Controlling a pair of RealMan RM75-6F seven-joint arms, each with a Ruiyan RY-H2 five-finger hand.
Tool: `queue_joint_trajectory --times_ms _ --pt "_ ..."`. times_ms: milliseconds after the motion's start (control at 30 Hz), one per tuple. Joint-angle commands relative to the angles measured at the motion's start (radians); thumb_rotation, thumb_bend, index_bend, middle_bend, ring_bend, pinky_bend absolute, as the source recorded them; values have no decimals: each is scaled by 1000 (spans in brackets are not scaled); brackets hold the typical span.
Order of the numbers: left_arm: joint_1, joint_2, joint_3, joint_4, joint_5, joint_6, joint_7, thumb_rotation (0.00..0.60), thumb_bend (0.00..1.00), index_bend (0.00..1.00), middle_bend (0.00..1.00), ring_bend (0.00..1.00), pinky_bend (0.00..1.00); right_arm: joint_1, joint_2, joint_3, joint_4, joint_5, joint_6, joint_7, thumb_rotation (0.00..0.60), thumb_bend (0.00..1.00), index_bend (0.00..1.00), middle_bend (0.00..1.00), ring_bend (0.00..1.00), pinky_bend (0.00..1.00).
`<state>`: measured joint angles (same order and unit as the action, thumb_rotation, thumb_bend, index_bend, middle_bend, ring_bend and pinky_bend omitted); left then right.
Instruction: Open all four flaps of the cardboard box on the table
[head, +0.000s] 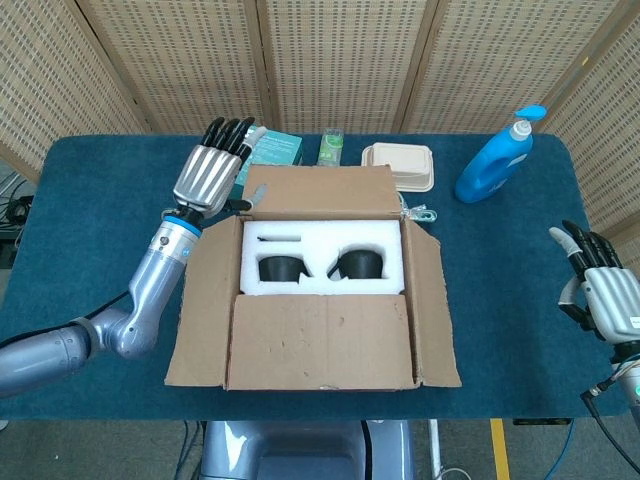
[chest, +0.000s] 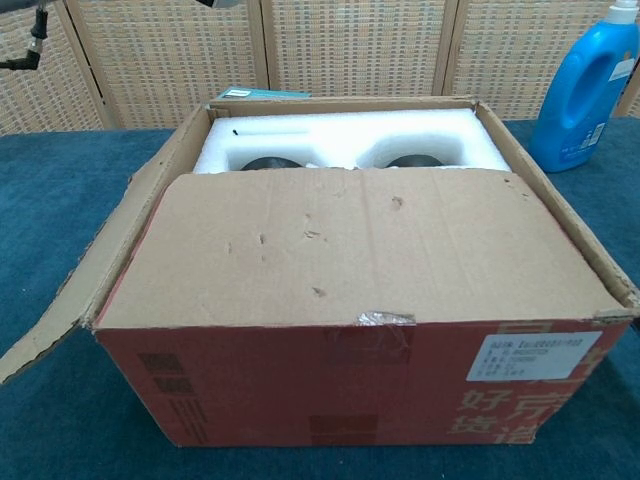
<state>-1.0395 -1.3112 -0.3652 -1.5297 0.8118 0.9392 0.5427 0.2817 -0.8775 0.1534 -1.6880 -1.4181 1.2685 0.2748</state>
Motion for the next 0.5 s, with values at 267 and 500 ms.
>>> queue_joint_trajectory --times_ms 267,500 --pt "59 207 33 -248 -106 -152 -108 223 576 280 0 0 0 1 -1 -1 -8 -5 0 -7 600 1000 6 8 0 0" --pt "102 264 63 -334 -50 -192 -207 197 581 358 0 0 0 -2 1 -2 -16 -5 4 -11 600 1000 6 8 0 0"
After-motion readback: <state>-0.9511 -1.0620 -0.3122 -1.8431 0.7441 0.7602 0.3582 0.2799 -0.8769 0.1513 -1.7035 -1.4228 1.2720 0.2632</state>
